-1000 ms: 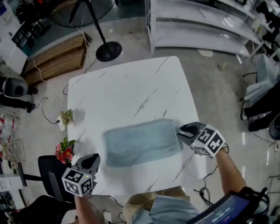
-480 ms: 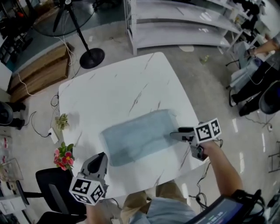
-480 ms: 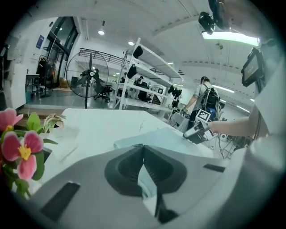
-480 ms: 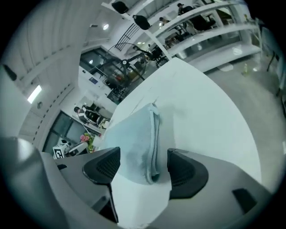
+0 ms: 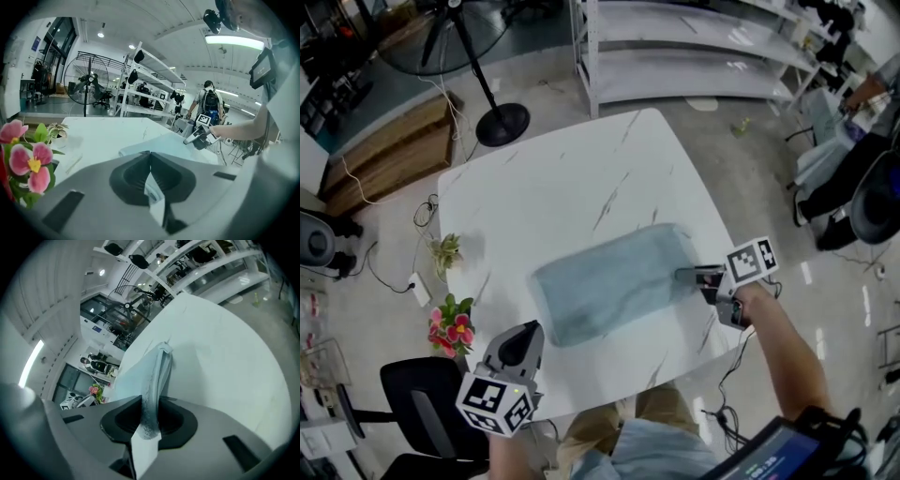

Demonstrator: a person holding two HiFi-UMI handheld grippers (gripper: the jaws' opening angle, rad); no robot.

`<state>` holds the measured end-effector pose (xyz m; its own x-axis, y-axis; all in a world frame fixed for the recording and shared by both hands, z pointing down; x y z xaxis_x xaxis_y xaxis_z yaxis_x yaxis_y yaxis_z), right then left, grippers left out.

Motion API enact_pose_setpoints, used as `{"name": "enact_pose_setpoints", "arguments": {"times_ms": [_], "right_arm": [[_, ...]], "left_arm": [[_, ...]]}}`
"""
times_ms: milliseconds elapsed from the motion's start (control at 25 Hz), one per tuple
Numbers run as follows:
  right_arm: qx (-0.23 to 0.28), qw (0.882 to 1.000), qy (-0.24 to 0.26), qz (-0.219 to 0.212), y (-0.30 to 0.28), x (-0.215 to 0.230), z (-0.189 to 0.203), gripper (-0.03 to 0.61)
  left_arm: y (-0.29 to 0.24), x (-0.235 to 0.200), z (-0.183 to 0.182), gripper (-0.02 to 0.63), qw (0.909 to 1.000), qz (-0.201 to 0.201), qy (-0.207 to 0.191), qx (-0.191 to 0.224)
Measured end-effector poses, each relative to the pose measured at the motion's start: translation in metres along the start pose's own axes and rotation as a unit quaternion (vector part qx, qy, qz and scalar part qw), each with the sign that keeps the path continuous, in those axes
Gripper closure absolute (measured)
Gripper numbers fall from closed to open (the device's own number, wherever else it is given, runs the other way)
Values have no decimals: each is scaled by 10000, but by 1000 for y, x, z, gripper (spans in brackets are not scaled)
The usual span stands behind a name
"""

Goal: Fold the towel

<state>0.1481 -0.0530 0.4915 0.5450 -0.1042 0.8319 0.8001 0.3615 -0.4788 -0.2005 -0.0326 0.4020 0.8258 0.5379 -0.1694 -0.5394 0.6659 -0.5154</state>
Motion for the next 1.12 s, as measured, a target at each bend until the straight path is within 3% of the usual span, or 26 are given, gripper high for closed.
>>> {"name": "enact_pose_setpoints", "arguments": {"times_ms": [200,360,520,760,920,1120], "right_arm": [[-237,9918,1096,611,4,-38,-10,482],[-466,9747,1918,1051,-3,-76,-17,482],[-634,9577,2543,1190,-19,-116,-19,480],[-788,9489,2865,1067,-63,-158,-11,477],[-1004,9423,3001,1095,-97,-170,-2,476],[-1322,9314,3206,1108,-139,-177,15,476]], "left_arm": [[18,1,-2,605,9999,52,-122,-25],[32,1,-2,606,9997,112,-128,191],[47,5,-6,605,9994,127,-49,333],[71,9,-2,604,9981,254,6,568],[87,3,3,604,9981,198,-140,570],[105,-10,14,604,9980,21,-50,630]]}}
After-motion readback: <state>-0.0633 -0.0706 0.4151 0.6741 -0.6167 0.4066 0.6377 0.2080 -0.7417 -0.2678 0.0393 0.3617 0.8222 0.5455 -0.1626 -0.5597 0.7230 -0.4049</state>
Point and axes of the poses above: the fingertips, and each gripper's own axes: y backward along the fingers, x to its right, z out of its underside, the point moved 4 cm from there along y, backward along the fingers, and after that the axes turned 10 degrees about -z, right-handed, at the moved point
